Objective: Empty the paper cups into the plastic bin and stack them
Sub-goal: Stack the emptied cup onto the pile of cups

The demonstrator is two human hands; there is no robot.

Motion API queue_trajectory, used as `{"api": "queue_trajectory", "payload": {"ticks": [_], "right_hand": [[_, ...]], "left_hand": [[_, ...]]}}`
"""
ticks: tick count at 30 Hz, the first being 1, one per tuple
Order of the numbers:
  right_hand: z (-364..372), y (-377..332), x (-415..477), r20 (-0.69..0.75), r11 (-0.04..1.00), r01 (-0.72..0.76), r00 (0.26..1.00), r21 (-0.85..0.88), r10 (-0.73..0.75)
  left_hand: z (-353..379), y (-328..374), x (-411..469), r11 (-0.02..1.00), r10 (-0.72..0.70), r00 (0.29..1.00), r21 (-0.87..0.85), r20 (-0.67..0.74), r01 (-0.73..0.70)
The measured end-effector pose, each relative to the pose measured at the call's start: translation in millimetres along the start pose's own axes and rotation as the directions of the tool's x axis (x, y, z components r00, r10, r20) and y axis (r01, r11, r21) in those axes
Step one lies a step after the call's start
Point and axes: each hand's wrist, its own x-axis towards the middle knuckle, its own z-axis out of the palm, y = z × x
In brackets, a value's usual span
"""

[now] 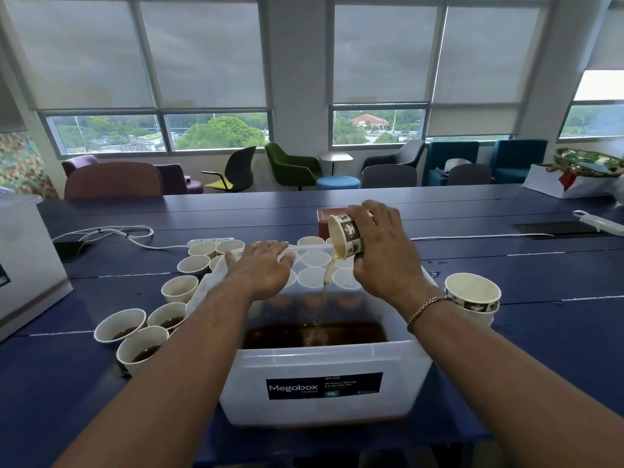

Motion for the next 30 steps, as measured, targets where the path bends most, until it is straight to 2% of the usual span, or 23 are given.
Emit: {"api": "queue_trajectory", "payload": {"ticks": [4, 10, 13, 14, 16, 18, 19, 21, 24, 30], "right_hand": [[-3.0, -5.7, -2.1, 0.01, 0.997, 0.039, 0.999, -0.06, -0.039], [-13.2, -7.5, -1.4, 0.21, 0.983, 0.098, 0.976, -0.153, -0.065], [-25.2, -0.2, -1.5, 0.246, 0.991, 0.054, 0.969, -0.125, -0.022], [-30.7, 3.4, -1.8, 0.258, 0.995, 0.027, 0.966, -0.094, -0.002], [-43.6, 12.0, -3.9, 0.281, 0.999, -0.052, 0.959, 0.013, 0.046], [-59.3, 21.3, -8.3, 0.278, 0.986, -0.12, 0.957, 0.118, 0.083], [-67.7, 26.6, -10.6, 0.27, 0.98, -0.141, 0.958, 0.141, 0.099], [-84.4, 39.5, -14.5, 0.262, 0.971, -0.182, 0.955, 0.158, 0.137], [-106.1, 64.5, -19.5, 0.267, 0.935, -0.283, 0.938, 0.214, 0.223], [-120.9, 97.1, -37.2, 0.269, 0.888, -0.388, 0.908, 0.246, 0.322]], "left_hand": [[0.5, -1.1, -0.1, 1.0, 0.005, 1.0, -0.001, 0.001, -0.005], [0.8, -2.7, 1.9, 1.0, -0.02, 1.0, -0.011, 0.009, 0.02], [-5.7, 12.8, 0.8, 1.0, -0.011, 0.998, 0.007, -0.064, 0.012], [-9.9, 22.9, -1.4, 0.999, 0.01, 0.995, -0.038, -0.102, -0.014], [-19.3, 48.2, -6.8, 0.946, 0.09, 0.988, -0.301, -0.122, -0.123], [-26.4, 79.2, -17.0, 0.789, 0.203, 0.975, -0.576, -0.087, -0.215], [-28.3, 94.3, -20.7, 0.726, 0.25, 0.964, -0.641, -0.09, -0.248], [-27.8, 123.1, -23.3, 0.659, 0.306, 0.945, -0.691, -0.117, -0.299], [-22.5, 159.9, -25.8, 0.621, 0.323, 0.937, -0.717, -0.135, -0.317], [-9.7, 202.7, -34.5, 0.63, 0.366, 0.924, -0.701, -0.113, -0.335]]}}
